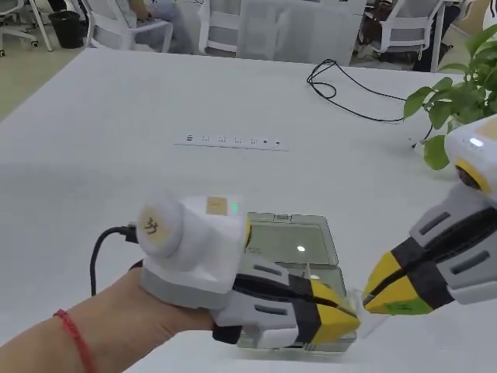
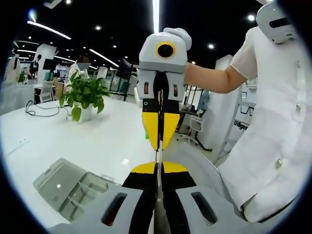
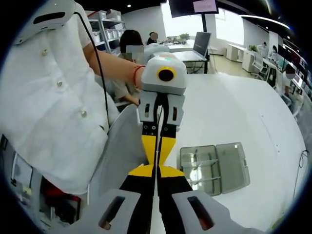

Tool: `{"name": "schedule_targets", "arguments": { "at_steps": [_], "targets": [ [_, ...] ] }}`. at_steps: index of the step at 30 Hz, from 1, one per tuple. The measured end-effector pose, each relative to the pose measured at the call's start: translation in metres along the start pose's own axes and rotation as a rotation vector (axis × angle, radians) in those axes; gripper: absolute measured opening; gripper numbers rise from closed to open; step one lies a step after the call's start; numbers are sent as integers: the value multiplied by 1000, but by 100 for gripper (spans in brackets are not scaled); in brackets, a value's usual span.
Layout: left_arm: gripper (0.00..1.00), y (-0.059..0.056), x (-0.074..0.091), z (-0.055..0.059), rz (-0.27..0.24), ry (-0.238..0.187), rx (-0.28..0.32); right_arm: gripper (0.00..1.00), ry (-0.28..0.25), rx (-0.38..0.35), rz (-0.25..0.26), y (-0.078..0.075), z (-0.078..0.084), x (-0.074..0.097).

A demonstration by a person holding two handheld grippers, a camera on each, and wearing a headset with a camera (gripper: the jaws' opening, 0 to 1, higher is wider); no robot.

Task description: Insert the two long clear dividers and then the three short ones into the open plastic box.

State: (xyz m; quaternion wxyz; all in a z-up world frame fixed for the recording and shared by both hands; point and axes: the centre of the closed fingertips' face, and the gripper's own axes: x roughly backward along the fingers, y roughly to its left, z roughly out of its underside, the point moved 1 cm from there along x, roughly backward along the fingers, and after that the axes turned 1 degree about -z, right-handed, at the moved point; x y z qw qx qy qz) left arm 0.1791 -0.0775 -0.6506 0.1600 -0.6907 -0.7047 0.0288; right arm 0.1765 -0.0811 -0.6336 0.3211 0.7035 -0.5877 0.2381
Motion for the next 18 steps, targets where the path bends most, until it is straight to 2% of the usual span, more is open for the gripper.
{"name": "schedule_targets", "arguments": {
  "at_steps": [11,18],
  "targets": [
    [0,2,3,2,-16,5,5,3,2,7,17,-3,-1,0],
    [5,10,11,10,-57,31,3,3,-9,-1,49,-10,-1,5]
  ]
}}
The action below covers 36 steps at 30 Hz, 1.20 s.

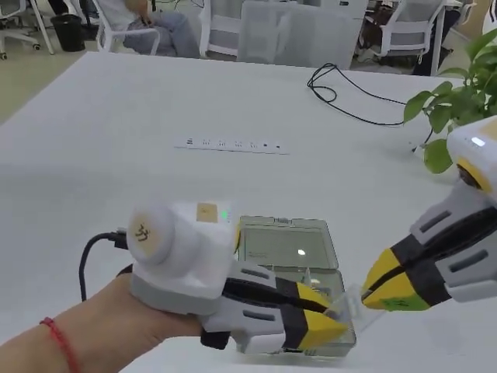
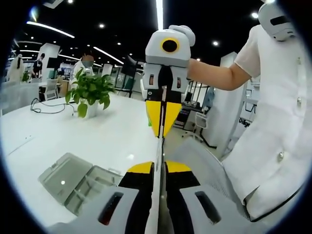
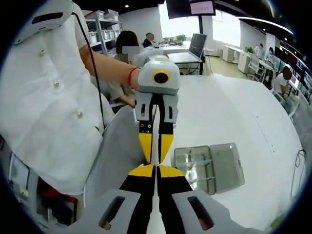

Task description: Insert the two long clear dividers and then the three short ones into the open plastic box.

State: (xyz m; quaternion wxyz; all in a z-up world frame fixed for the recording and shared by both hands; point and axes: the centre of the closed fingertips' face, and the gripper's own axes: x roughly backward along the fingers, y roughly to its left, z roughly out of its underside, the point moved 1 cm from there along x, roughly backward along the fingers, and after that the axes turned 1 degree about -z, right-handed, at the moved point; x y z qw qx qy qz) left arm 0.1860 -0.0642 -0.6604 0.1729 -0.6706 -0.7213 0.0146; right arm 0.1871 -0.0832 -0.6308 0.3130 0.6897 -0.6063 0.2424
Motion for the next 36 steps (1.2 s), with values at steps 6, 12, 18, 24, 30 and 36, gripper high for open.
{"name": "schedule_targets", "arguments": {
  "at_steps": [6,12,18,24,30,36],
  "targets": [
    [17,11,9,5,-57,13,-6,3,-7,-6,27,-6,-2,2],
    [34,22,17,10,-110,25,3,3,-9,-9,44,-12,-2,1],
    [53,35,28,15,-173,23,15,3,-9,-16,64,-21,-1,-2],
    [70,45,36,21,-225,23,4,3,0,-15,72,-29,2,-7],
    [82,52,44,28,-256,34,-4,3,16,-13,85,-39,6,-12],
    [95,56,49,37,-268,59,-22,3,49,-6,102,-56,16,-22]
  ]
}}
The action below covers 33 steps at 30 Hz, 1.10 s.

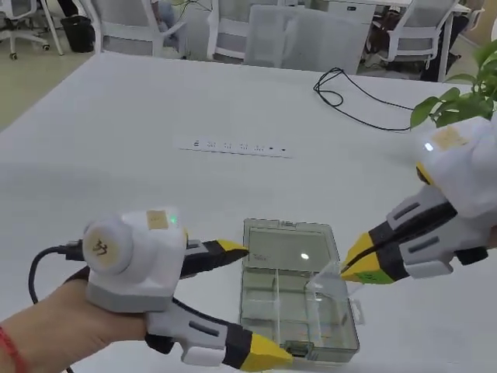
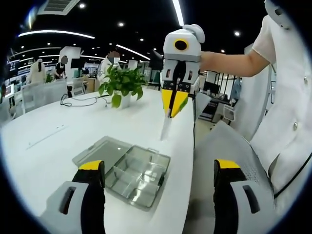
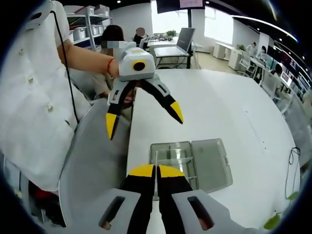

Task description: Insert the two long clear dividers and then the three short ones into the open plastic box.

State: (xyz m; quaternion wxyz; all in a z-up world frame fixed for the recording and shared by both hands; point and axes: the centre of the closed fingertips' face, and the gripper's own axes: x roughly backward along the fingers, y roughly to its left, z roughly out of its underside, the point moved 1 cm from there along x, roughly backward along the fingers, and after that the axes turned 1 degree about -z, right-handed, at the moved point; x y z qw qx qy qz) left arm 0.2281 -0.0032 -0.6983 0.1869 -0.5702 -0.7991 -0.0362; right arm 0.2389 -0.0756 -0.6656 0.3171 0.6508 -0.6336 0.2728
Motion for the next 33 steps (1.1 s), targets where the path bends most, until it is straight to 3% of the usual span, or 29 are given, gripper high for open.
{"name": "schedule_targets", "arguments": {
  "at_steps": [4,13,19,33],
  "targets": [
    [100,4,2,8,-1,15,2,3,14,1,15,-9,4,-11],
    [100,9,5,21,-7,51,0,3,33,9,19,-25,16,-37],
    [100,10,7,24,-15,48,12,3,43,9,30,-34,25,-55],
    [100,12,10,26,-20,42,28,3,78,0,23,-42,42,-69]
  ]
}}
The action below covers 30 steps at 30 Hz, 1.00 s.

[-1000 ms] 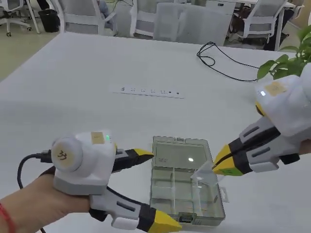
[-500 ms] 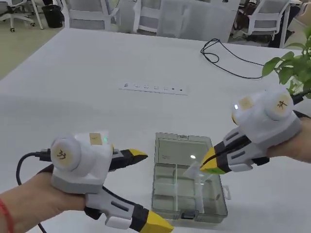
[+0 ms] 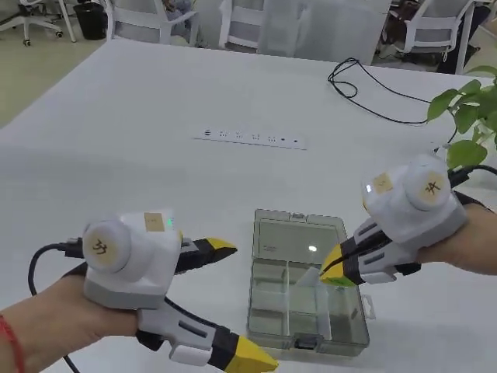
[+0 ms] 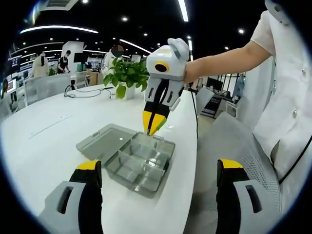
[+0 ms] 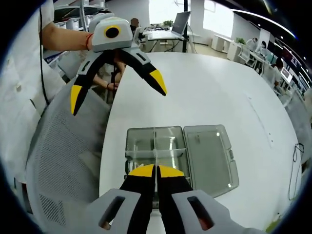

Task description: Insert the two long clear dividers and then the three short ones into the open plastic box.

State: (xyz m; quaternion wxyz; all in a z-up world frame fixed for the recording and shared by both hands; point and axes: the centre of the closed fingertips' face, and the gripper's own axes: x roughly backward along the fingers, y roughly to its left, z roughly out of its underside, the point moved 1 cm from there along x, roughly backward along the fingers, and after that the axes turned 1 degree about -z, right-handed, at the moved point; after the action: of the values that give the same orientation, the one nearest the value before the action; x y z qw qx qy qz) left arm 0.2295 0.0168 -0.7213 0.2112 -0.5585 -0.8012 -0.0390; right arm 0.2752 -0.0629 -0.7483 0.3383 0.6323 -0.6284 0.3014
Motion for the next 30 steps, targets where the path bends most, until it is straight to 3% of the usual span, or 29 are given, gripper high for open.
{"name": "schedule_targets", "arguments": {
  "at_steps": [20,30],
  "targets": [
    [100,-2,-2,0,6,-4,7,3,7,66,-11,4,-3,-15],
    [100,-3,-2,2,12,1,9,3,51,58,-23,1,4,-35]
  ]
}}
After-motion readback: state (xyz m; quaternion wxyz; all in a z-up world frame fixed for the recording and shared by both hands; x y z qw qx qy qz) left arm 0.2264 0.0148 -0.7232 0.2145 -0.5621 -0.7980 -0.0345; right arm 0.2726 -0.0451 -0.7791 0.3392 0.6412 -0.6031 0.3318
